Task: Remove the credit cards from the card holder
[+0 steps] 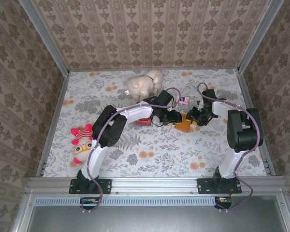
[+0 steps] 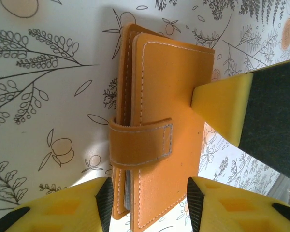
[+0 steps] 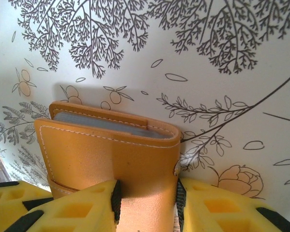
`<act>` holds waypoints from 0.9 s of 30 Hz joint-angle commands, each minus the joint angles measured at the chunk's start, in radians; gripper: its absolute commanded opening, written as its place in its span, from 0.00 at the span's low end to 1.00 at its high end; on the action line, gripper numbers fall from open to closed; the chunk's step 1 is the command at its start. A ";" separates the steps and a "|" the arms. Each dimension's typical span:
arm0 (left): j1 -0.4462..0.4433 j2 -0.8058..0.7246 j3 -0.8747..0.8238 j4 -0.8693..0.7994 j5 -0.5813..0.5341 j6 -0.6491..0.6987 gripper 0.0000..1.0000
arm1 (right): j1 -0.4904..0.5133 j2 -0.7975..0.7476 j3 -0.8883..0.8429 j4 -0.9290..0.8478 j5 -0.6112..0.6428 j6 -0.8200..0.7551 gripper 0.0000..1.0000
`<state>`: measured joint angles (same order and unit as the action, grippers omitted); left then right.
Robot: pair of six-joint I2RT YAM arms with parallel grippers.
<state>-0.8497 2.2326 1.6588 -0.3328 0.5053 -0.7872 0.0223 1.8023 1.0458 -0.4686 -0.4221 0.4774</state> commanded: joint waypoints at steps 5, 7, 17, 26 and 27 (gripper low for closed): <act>0.000 0.040 0.033 -0.064 0.017 -0.018 0.53 | 0.007 0.025 -0.008 0.014 -0.026 0.004 0.36; 0.001 0.042 0.032 -0.051 0.027 -0.022 0.52 | 0.008 0.024 -0.010 0.016 -0.029 0.007 0.36; 0.001 0.056 0.027 0.021 0.092 -0.057 0.39 | 0.016 0.001 -0.039 0.052 -0.098 0.033 0.33; 0.012 -0.039 -0.002 -0.024 0.033 0.011 0.13 | 0.016 -0.110 -0.049 0.023 -0.046 0.051 0.37; 0.013 -0.061 -0.002 -0.058 0.014 0.041 0.13 | 0.016 -0.138 -0.051 0.019 -0.025 0.056 0.39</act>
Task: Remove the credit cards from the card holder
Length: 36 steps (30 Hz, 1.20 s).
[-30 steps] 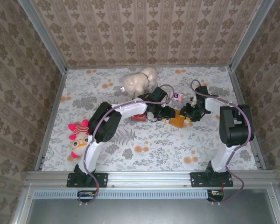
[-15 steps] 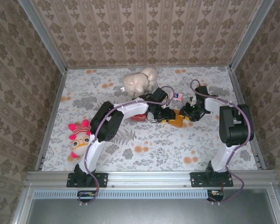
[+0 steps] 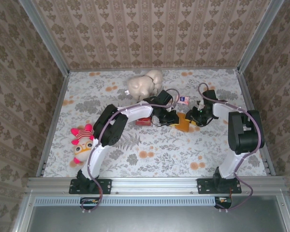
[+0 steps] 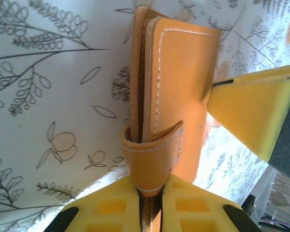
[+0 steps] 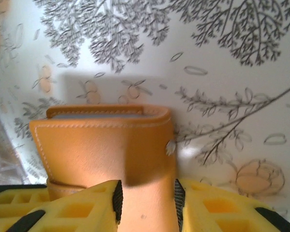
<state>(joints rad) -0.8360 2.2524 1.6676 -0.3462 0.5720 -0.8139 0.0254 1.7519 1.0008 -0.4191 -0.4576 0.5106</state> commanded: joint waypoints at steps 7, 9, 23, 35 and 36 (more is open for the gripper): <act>-0.007 -0.244 0.001 -0.359 -0.301 0.269 0.13 | 0.008 -0.274 -0.047 -0.026 0.131 0.050 0.62; -0.021 -0.287 0.004 -0.435 -0.403 0.295 0.12 | 0.005 -0.314 -0.056 -0.033 0.165 0.062 0.67; -0.196 -0.258 0.081 -0.761 -0.945 0.218 0.08 | -0.069 -0.461 -0.174 -0.065 0.410 0.221 0.74; -0.264 -0.045 0.248 -0.836 -0.966 0.181 0.19 | -0.158 -0.503 -0.241 -0.070 0.402 0.239 0.74; -0.262 -0.052 0.242 -0.812 -0.930 0.191 0.24 | -0.164 -0.506 -0.246 -0.068 0.400 0.242 0.74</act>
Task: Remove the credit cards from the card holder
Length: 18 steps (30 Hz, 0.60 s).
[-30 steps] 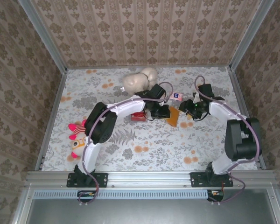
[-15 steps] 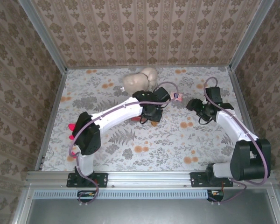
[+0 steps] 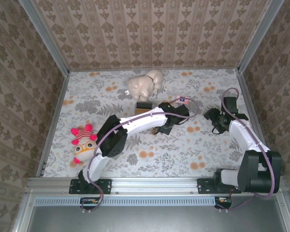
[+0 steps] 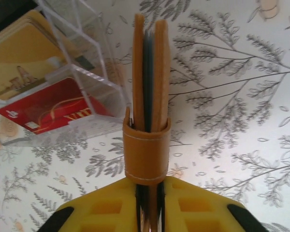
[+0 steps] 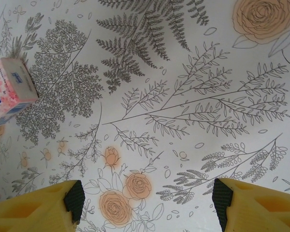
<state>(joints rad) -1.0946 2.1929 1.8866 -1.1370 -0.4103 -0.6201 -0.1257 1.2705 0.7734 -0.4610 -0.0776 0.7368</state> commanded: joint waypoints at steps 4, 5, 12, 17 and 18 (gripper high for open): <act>0.011 -0.051 -0.039 0.135 0.243 0.044 0.47 | -0.047 -0.032 -0.038 -0.004 -0.021 0.027 0.75; 0.017 -0.064 -0.055 0.165 0.279 0.049 0.50 | -0.051 -0.030 -0.036 -0.005 -0.025 0.027 0.75; 0.107 -0.221 -0.194 0.356 0.474 0.028 0.59 | -0.033 0.003 0.003 0.006 -0.138 -0.025 0.72; 0.208 -0.357 -0.350 0.467 0.551 -0.009 0.63 | 0.156 0.073 0.072 0.010 -0.156 -0.037 0.69; 0.231 -0.383 -0.379 0.474 0.551 -0.005 0.64 | 0.214 0.096 0.087 0.021 -0.160 -0.024 0.68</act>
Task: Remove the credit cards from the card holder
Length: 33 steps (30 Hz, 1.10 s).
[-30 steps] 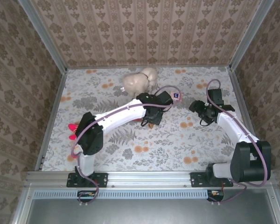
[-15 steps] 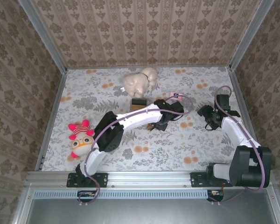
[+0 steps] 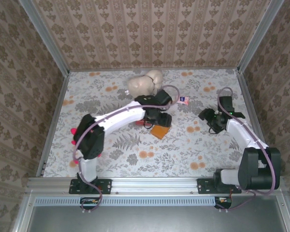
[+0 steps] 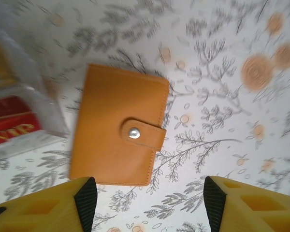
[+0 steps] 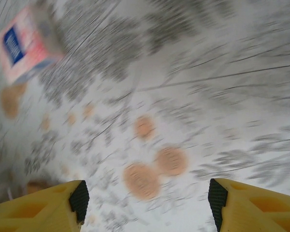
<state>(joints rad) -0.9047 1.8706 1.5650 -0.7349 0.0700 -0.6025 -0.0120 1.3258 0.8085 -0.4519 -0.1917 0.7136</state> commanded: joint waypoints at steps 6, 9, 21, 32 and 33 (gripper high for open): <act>0.171 -0.228 -0.262 0.082 0.003 -0.035 0.68 | 0.405 0.228 0.201 0.046 -0.040 0.064 0.49; 0.239 -0.314 -0.358 0.092 -0.028 -0.039 0.76 | 0.525 0.314 0.275 0.047 -0.008 0.102 0.46; 0.384 -0.539 -0.554 0.114 -0.108 0.038 1.00 | 0.662 0.533 0.395 0.007 0.066 0.126 0.39; 0.391 -0.563 -0.616 0.208 -0.007 0.006 1.00 | 0.685 0.403 0.156 0.025 0.121 -0.161 0.43; 0.389 -0.571 -0.637 0.235 0.018 -0.006 1.00 | 0.685 0.363 0.127 0.028 0.114 -0.180 0.43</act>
<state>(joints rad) -0.5163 1.3258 0.9703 -0.5579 0.0235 -0.5835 0.6685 1.7416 1.0199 -0.3347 -0.1226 0.6487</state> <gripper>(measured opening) 0.999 0.428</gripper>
